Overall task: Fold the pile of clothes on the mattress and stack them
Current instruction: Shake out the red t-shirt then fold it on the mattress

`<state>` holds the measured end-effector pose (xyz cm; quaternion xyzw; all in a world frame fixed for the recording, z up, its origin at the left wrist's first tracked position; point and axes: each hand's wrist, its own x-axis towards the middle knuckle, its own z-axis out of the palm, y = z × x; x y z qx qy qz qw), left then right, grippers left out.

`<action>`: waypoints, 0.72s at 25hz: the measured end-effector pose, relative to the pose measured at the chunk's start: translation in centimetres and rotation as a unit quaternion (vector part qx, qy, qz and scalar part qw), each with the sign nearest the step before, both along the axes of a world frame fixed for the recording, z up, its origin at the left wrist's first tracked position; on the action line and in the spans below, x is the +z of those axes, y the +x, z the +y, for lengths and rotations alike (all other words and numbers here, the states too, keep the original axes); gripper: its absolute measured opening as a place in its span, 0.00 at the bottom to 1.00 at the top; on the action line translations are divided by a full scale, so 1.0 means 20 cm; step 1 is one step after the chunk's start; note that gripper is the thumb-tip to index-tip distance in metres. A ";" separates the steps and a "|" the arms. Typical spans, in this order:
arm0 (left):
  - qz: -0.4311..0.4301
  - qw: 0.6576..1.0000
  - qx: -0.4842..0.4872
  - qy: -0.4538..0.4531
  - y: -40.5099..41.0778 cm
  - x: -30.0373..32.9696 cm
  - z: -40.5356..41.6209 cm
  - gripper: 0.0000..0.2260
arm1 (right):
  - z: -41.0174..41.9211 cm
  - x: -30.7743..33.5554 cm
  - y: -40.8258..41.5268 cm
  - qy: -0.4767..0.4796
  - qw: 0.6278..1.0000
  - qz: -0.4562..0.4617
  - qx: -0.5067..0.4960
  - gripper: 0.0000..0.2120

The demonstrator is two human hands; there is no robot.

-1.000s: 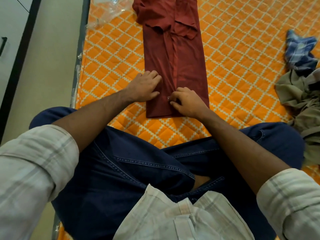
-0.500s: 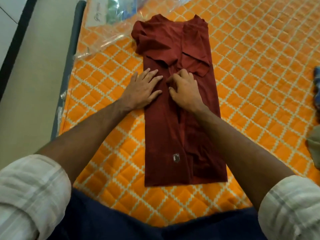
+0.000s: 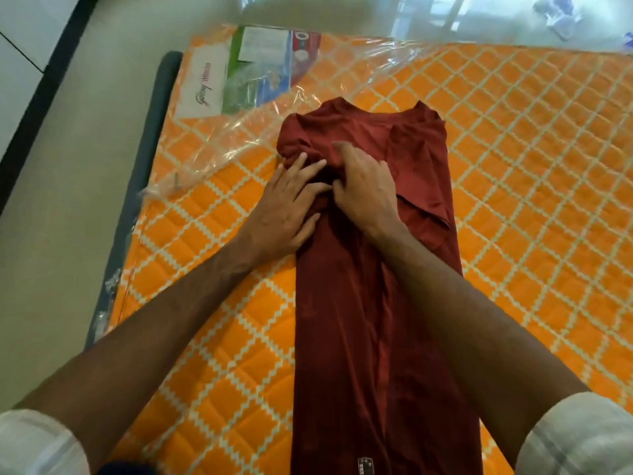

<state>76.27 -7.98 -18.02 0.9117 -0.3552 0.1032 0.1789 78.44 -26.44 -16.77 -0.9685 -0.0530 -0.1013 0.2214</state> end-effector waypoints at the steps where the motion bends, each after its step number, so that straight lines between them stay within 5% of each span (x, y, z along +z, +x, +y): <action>1: -0.029 1.000 -0.007 -0.010 0.03 0.02 0.00 0.19 | -0.03 0.01 0.02 0.091 0.995 0.006 -0.027 0.23; 4: -0.084 0.990 0.098 -0.065 0.08 0.01 -0.01 0.18 | -0.20 0.08 0.08 0.305 0.935 0.076 -0.167 0.19; 6: -0.025 0.976 0.198 -0.085 0.13 0.00 -0.03 0.15 | -0.28 0.12 0.10 0.352 0.894 0.157 -0.227 0.19; 10: 0.074 0.977 0.202 -0.009 0.31 -0.03 -0.08 0.23 | -0.31 0.14 0.10 0.388 0.873 0.248 -0.160 0.21; 15: 0.050 0.988 0.143 0.038 0.38 -0.09 -0.11 0.30 | -0.23 0.11 0.17 0.220 0.949 0.207 -0.093 0.47; 18: 0.049 0.989 0.136 0.039 0.37 -0.10 -0.11 0.32 | -0.21 0.05 0.21 0.016 0.988 0.143 -0.056 0.40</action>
